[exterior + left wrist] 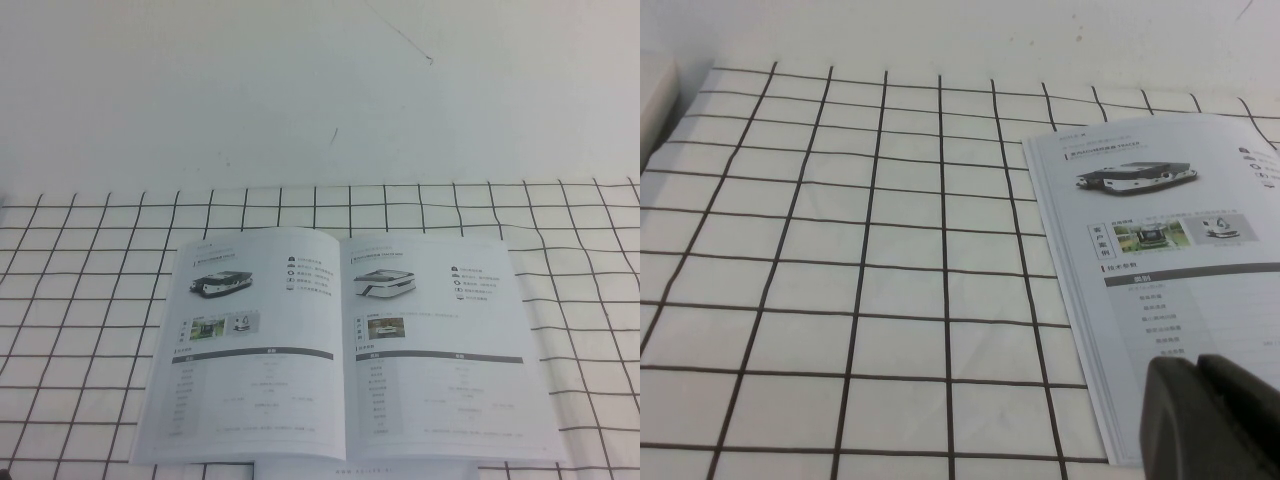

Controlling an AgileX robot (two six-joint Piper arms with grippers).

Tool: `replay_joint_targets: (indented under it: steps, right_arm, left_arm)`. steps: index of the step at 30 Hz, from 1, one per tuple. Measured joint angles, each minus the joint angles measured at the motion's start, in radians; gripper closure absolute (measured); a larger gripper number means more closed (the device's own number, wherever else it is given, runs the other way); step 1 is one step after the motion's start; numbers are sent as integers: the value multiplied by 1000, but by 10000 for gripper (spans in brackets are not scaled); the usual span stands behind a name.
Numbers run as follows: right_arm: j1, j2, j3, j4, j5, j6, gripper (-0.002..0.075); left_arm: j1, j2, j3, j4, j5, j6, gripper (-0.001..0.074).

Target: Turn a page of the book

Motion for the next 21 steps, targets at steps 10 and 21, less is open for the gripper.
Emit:
replay_joint_targets:
  steps: [10, 21]
  right_arm:
    - [-39, 0, 2, -246, 222, 308, 726]
    - [-40, 0, 2, -253, 224, 279, 726]
  left_arm:
    - [0, 0, 0, 0, 0, 0, 737]
    - [0, 0, 0, 0, 0, 2, 737]
